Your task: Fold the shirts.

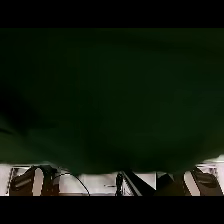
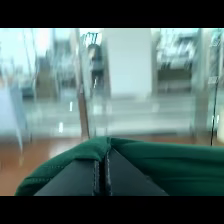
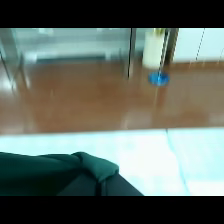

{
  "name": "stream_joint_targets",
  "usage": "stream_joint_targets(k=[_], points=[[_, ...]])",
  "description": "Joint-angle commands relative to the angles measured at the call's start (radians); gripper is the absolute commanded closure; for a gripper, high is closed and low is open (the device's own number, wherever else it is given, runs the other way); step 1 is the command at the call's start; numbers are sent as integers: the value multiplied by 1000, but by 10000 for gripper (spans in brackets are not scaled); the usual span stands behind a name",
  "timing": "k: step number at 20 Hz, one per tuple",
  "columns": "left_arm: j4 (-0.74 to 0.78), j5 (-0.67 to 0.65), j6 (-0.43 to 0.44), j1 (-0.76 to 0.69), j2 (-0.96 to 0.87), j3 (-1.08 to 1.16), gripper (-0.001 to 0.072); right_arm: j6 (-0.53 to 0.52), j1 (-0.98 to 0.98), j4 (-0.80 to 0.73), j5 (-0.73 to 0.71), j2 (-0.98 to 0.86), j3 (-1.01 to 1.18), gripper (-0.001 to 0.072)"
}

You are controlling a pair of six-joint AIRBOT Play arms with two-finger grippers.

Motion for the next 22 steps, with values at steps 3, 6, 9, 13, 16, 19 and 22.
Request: stream_joint_targets(k=[3, 6, 9, 13, 16, 19, 22], points=[[-50, -34, -48, 0, -32, -319, 685, 1, 1, 21, -26, 8, -302, 686], [-261, 54, 61, 0, -169, -520, 685, -25, 1, 51, -195, -49, -522, 685], [-312, 155, 123, -45, -383, -556, 685, -65, 2, 121, -378, -229, -617, 686], [-312, 334, 138, -201, -692, -485, 685, -126, 2, 261, -582, -557, -607, 685], [-312, 457, 137, -307, -915, -370, 685, -129, 2, 369, -665, -806, -518, 686], [-312, 489, 98, -356, -1094, -248, 685, -130, 11, 435, -668, -1018, -360, 686], [-312, 486, 0, -374, -1215, -185, 685, -106, 23, 452, -650, -1164, -237, 685]])
